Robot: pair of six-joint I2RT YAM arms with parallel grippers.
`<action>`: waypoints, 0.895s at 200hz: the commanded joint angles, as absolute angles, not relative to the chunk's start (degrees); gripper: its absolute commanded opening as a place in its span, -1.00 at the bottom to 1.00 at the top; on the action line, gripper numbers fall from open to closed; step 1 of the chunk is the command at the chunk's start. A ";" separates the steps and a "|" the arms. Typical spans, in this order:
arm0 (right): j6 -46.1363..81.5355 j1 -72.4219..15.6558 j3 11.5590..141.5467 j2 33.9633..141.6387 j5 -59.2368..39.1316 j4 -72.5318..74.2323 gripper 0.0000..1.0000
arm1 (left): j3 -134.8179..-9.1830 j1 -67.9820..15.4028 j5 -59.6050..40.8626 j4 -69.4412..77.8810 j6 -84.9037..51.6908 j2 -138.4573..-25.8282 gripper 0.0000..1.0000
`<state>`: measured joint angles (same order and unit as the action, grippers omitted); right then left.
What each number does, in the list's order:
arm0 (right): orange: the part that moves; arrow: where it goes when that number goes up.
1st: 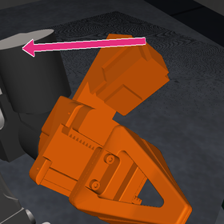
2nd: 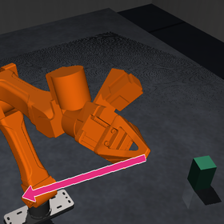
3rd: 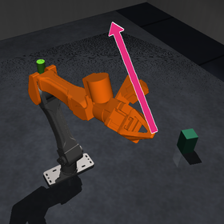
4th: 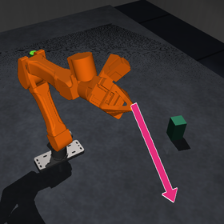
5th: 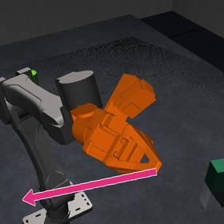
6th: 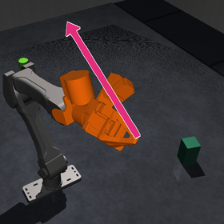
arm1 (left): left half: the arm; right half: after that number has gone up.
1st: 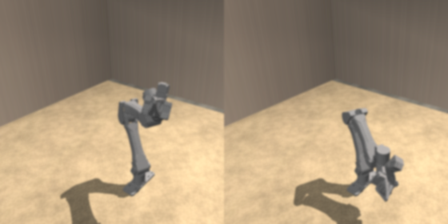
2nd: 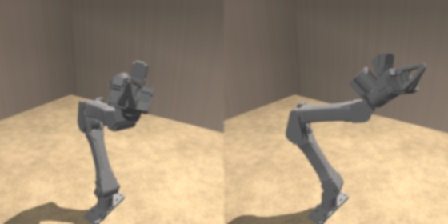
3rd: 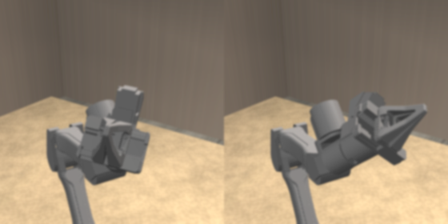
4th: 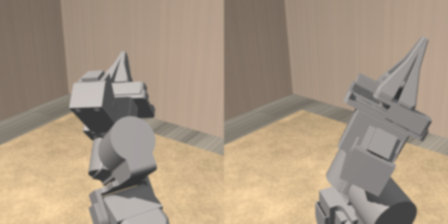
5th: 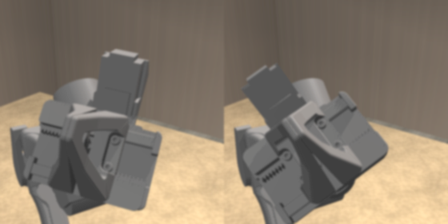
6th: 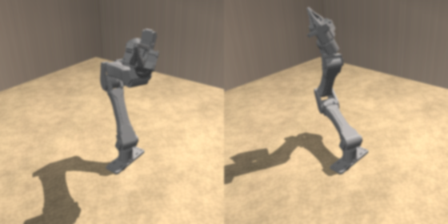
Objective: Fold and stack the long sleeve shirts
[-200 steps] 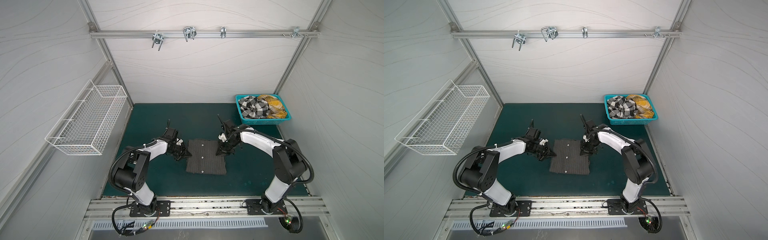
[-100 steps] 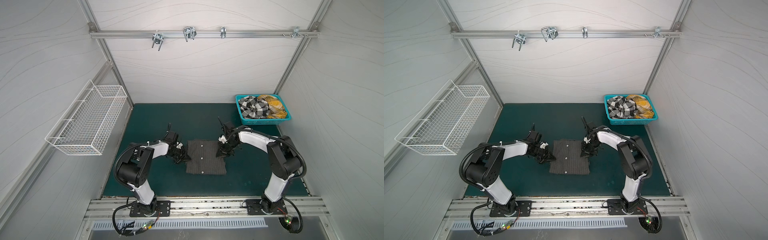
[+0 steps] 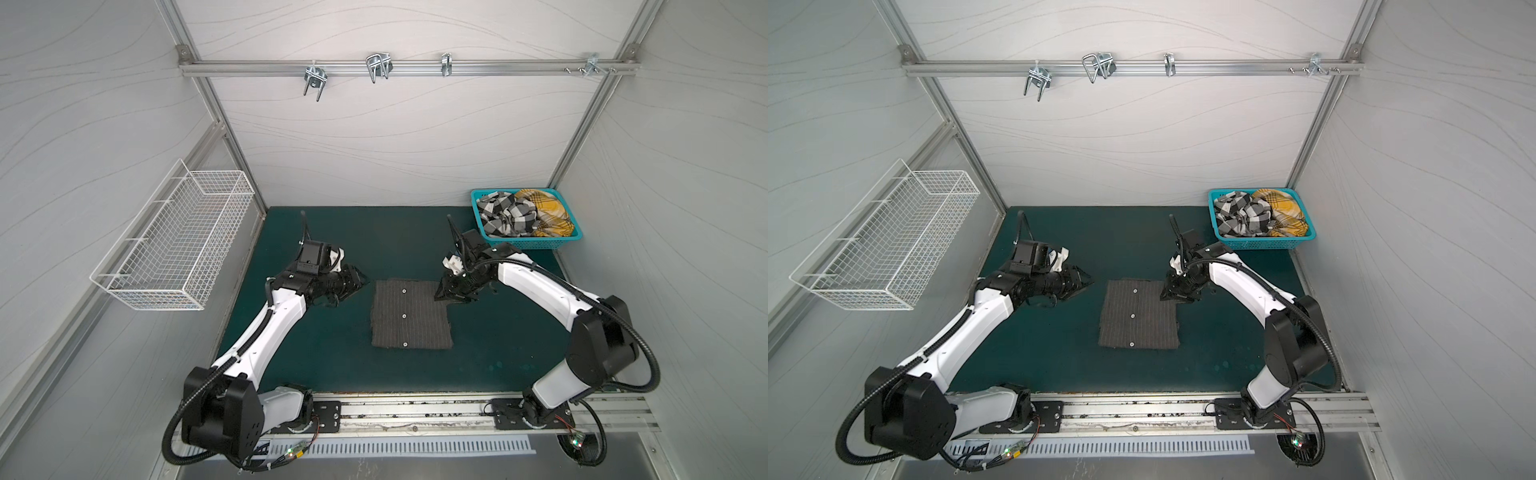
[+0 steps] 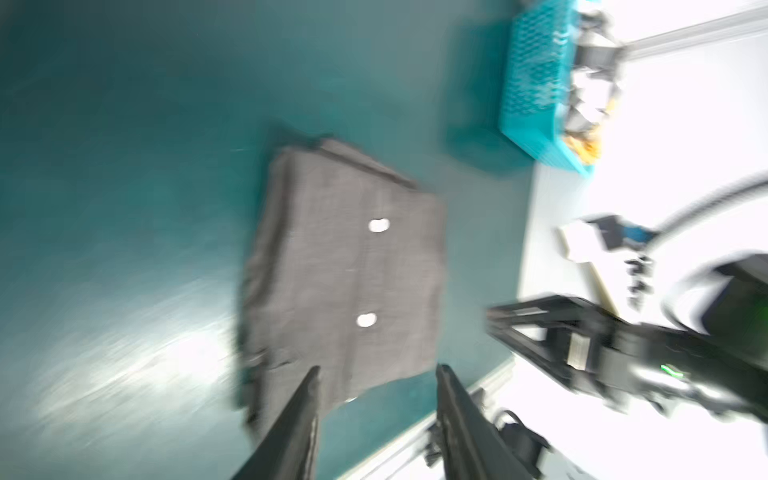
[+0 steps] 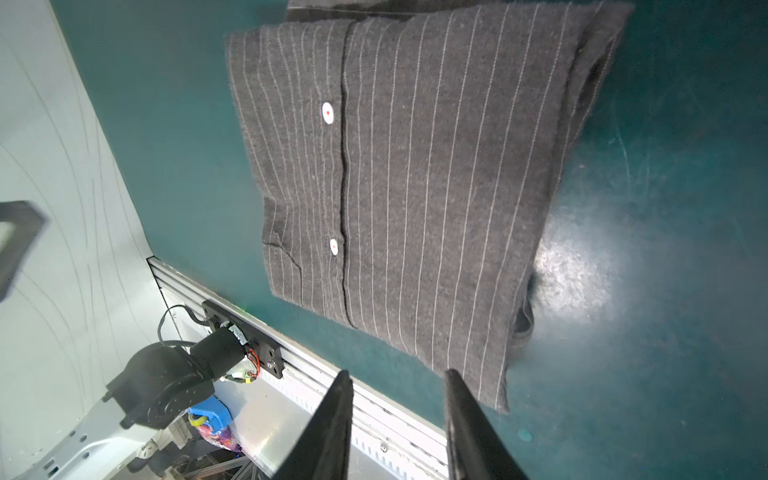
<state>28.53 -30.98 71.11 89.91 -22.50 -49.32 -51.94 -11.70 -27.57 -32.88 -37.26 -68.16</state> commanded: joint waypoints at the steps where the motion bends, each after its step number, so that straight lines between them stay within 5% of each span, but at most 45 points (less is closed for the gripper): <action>1: 27.88 -30.46 69.26 86.86 -21.21 -53.13 -0.16 | -50.19 -9.61 -20.48 -38.72 -36.29 -63.82 -0.01; 47: 29.00 -27.67 63.87 82.43 -22.04 -51.94 0.04 | -46.44 4.15 -37.31 -39.73 -34.80 -64.36 0.06; 85: 29.11 -25.77 60.86 80.69 -23.27 -51.08 0.10 | -43.86 4.22 -38.14 -35.79 -36.79 -64.16 0.48; 179: 31.02 -24.83 55.91 80.97 -26.17 -44.61 0.17 | -40.25 -1.57 -38.19 -28.03 -37.47 -71.42 0.52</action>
